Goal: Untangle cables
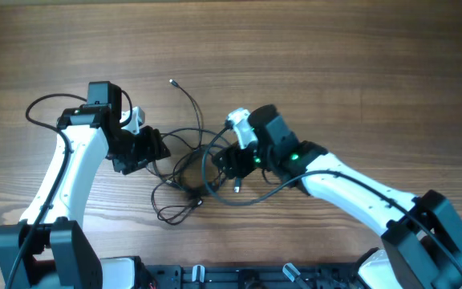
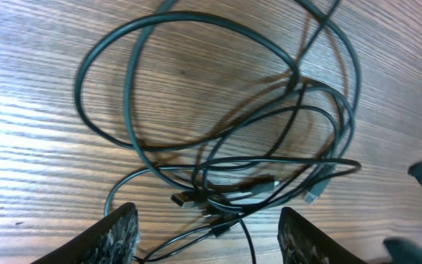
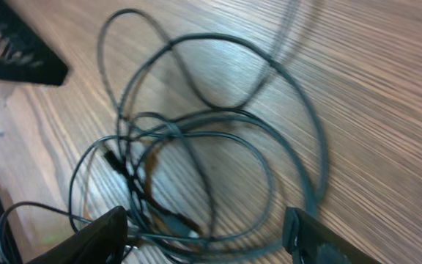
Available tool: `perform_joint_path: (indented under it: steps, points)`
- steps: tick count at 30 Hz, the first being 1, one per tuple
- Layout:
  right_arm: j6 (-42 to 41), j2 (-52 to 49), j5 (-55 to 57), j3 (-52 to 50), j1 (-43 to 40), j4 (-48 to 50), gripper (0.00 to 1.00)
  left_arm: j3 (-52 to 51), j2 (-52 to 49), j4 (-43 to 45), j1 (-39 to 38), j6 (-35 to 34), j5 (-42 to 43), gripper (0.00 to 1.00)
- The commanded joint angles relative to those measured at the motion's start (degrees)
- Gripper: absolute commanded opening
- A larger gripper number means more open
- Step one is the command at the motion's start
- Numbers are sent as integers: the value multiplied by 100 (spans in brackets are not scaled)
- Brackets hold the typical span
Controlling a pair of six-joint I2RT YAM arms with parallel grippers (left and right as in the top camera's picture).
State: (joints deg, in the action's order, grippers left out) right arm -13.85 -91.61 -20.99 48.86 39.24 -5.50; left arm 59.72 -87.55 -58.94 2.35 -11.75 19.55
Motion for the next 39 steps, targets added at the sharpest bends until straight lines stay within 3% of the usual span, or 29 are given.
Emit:
perform_joint_path:
  steps: [1, 2, 5, 9, 11, 17, 21, 24, 26, 29, 34, 36, 39]
  points:
    - [334, -245, 669, 96, 400, 225, 70, 15, -37, 17, -15, -682, -645, 64]
    - [334, -326, 682, 96, 463, 306, 70, 15, -37, 20, -15, -767, -776, 66]
    - [146, -667, 684, 96, 592, 647, 55, 15, -37, 83, -15, -866, -925, 69]
    - [-120, -837, 684, 96, 590, 901, 49, 15, -37, 125, -26, -866, -918, 71]
    - [-133, -837, 684, 94, 590, 887, 39, 15, -37, 120, -26, -868, -914, 71]
    - [-402, -1019, 680, 26, 592, 885, 34, 15, -37, 98, -26, -866, -916, 75]
    - [-640, -1110, 660, 26, 590, 999, 4, 15, -37, 63, -28, -866, -890, 75]
    - [-822, -638, 455, 52, 435, 1010, 4, -92, -37, 46, -28, -866, -739, 80]
    - [-1156, 149, 201, 101, 120, 999, 4, -361, -37, 302, -28, -866, -562, 82]
    - [-1473, 1731, 66, 103, -348, 990, 4, -907, -37, 1025, -31, -863, 378, 83]
    - [-1648, 2291, -879, 103, -365, 872, 4, -1405, -37, 2004, -358, -866, 570, 83]
    - [-1613, 2269, -726, 103, -365, 800, 4, -1547, -37, 2223, -509, -866, 568, 83]
    - [-1615, 2271, 822, 103, -376, 428, 4, -1705, -37, 2363, -678, -866, 221, 82]
